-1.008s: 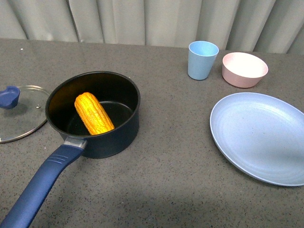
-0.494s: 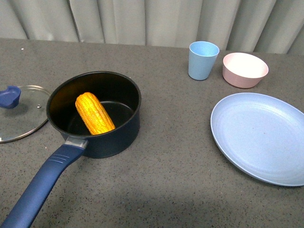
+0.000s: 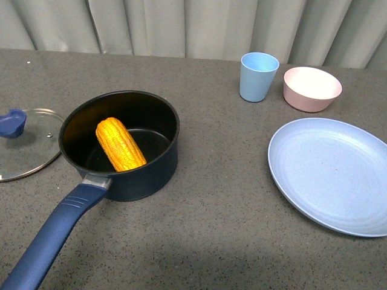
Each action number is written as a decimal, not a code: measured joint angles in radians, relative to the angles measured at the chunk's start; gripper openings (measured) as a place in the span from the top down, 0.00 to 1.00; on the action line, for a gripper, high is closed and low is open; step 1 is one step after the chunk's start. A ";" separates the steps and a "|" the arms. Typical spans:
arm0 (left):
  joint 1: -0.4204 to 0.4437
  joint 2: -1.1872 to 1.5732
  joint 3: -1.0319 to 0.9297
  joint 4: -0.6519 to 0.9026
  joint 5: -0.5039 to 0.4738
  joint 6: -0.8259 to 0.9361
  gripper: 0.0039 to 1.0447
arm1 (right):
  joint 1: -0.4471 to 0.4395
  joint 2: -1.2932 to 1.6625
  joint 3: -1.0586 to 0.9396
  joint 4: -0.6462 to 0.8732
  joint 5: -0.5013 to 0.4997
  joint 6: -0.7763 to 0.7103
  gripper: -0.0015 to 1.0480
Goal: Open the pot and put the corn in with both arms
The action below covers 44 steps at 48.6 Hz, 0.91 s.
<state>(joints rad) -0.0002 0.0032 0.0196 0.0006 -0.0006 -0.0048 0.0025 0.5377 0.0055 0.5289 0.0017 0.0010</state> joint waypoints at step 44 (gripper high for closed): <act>0.000 0.000 0.000 0.000 0.000 0.000 0.06 | 0.000 -0.341 0.000 -0.329 0.000 0.000 0.99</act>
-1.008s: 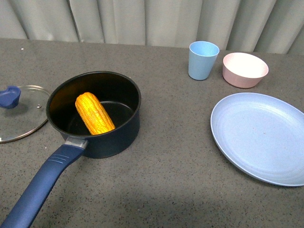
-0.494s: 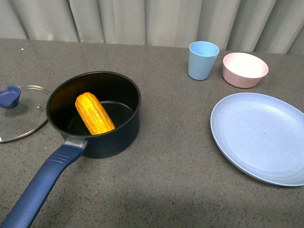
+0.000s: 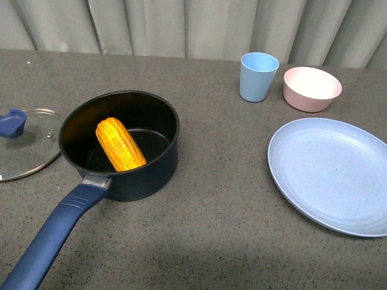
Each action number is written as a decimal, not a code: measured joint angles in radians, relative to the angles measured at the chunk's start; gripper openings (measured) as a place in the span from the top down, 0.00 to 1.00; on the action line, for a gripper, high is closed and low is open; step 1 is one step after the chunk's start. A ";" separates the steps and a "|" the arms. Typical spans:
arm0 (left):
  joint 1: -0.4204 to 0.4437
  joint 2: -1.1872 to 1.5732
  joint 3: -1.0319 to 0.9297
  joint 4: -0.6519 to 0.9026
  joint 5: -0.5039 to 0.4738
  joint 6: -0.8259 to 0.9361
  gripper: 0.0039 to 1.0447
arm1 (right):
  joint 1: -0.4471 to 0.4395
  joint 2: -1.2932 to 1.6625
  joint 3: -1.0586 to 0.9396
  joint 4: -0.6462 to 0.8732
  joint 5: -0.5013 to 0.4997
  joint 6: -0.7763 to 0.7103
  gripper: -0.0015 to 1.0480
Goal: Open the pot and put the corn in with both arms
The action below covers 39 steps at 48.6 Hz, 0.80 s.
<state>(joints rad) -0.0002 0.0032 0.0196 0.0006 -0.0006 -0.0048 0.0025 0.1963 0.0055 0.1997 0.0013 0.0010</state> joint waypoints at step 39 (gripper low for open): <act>0.000 0.000 0.000 0.000 0.000 0.000 0.06 | 0.000 -0.192 0.000 -0.198 -0.002 -0.001 0.34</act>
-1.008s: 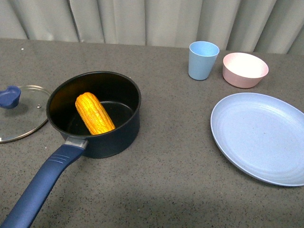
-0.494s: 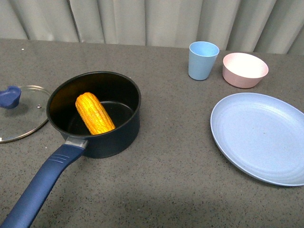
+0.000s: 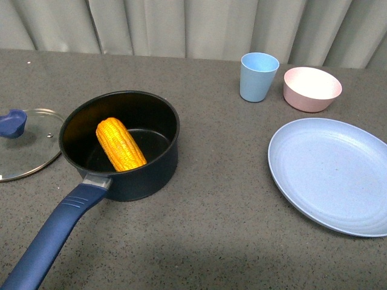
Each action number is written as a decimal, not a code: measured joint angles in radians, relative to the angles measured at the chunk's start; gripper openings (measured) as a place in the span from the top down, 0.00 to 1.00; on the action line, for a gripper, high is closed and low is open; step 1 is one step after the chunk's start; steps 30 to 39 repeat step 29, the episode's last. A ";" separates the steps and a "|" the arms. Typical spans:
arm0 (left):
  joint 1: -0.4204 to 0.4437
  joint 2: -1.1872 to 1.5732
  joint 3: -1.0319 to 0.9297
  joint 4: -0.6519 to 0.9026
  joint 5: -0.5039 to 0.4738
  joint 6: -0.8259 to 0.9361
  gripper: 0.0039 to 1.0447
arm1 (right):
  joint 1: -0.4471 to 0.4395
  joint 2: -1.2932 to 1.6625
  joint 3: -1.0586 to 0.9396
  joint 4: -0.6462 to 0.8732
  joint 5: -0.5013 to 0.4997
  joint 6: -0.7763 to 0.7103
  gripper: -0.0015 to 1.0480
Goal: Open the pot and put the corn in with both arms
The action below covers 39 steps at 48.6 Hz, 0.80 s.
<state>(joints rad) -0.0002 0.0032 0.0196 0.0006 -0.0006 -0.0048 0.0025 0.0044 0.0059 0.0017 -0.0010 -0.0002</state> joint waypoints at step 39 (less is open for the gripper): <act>0.000 0.000 0.000 0.000 0.000 0.000 0.06 | 0.000 0.000 0.000 0.000 0.000 0.000 0.09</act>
